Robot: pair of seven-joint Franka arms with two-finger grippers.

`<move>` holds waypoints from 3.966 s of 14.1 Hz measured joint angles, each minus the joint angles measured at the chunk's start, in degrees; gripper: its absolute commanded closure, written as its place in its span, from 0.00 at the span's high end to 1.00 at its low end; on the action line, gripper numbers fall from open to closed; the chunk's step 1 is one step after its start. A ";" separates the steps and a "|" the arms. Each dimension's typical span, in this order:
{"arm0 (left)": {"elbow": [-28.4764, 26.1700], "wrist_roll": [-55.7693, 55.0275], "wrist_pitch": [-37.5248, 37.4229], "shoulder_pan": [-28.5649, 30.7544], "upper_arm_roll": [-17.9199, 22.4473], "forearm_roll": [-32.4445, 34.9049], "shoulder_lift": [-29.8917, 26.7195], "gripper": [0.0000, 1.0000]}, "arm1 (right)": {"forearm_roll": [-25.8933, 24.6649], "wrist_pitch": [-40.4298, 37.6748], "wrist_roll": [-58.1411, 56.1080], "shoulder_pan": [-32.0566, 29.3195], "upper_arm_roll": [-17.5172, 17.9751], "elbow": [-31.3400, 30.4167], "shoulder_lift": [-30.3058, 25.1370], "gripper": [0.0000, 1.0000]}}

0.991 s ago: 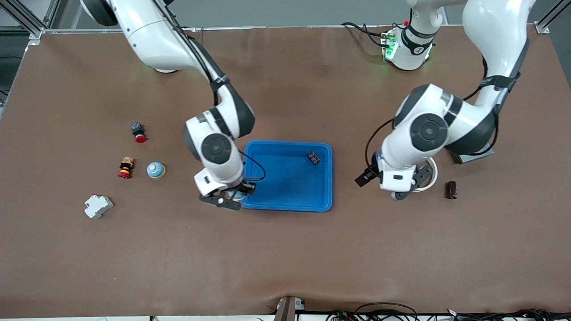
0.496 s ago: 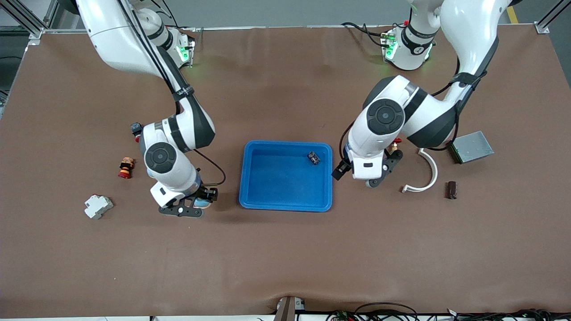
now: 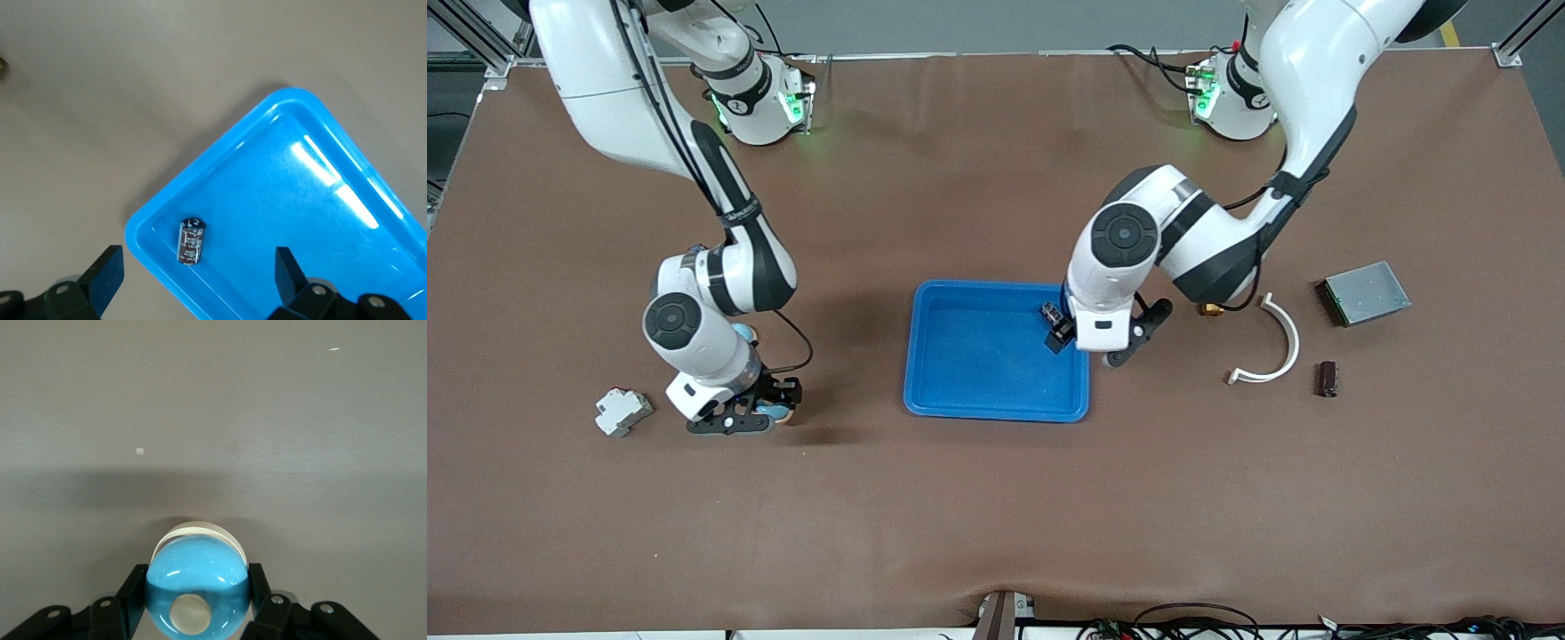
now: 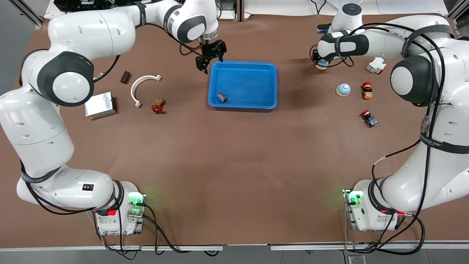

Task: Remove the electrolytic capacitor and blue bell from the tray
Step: 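Carry the bell toward the first bell while the left gripper reaches the capacitor, then grasp the second capacitor with the left gripper while the right gripper lowers the bell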

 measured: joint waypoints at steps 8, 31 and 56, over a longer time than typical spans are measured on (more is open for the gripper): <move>0.01 -2.37 4.34 -2.29 1.34 0.83 3.42 1.00 | 0.52 3.55 -13.55 -11.55 5.10 -2.43 -0.01 0.00; -1.05 -9.72 10.26 -11.46 9.31 3.84 9.09 1.00 | 0.63 3.64 -19.68 -24.35 14.11 -4.60 0.31 0.00; -1.53 -10.75 10.68 -12.51 9.42 5.16 10.29 1.00 | 0.63 -4.44 -20.39 -24.68 14.03 2.25 1.37 1.00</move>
